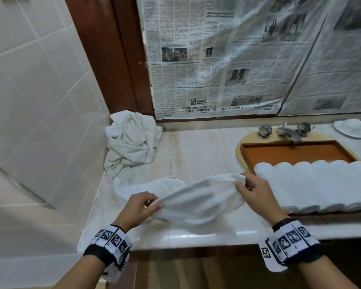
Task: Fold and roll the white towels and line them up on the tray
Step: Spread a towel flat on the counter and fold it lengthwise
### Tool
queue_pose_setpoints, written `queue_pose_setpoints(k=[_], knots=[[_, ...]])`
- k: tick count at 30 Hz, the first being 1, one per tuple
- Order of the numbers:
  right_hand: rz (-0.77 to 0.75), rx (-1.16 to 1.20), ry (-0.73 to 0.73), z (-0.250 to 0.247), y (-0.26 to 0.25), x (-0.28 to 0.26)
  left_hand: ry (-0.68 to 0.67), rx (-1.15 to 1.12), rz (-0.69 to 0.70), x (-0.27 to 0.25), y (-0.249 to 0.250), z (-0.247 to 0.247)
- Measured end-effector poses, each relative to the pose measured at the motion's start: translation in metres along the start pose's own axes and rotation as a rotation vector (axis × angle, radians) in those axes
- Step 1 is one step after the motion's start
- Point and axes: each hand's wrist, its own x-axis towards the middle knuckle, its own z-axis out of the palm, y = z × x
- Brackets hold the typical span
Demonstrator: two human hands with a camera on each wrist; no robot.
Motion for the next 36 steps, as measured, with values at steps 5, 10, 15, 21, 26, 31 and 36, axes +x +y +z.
queue_pose_setpoints(k=[5,10,15,21,26,31,36], knots=[[0.105,-0.077,-0.146,0.044,0.036,0.011,0.083,0.142,-0.123,0.032,-0.021,0.015],[0.15,-0.185,-0.324,0.089,0.064,0.023,-0.05,0.277,-0.376,0.058,-0.028,0.032],[0.197,-0.123,-0.418,0.106,0.074,0.025,-0.107,0.269,-0.423,0.048,-0.027,0.056],[0.246,-0.052,-0.433,0.103,0.076,0.009,-0.048,0.118,-0.288,0.008,0.001,0.082],[0.28,0.014,-0.4,0.088,0.081,-0.019,-0.017,0.06,-0.221,-0.017,0.026,0.113],[0.353,0.018,-0.378,0.077,0.08,-0.048,-0.048,0.016,-0.197,-0.029,0.036,0.128],[0.355,0.038,-0.345,0.069,0.07,-0.067,-0.074,-0.038,-0.178,-0.036,0.043,0.129]])
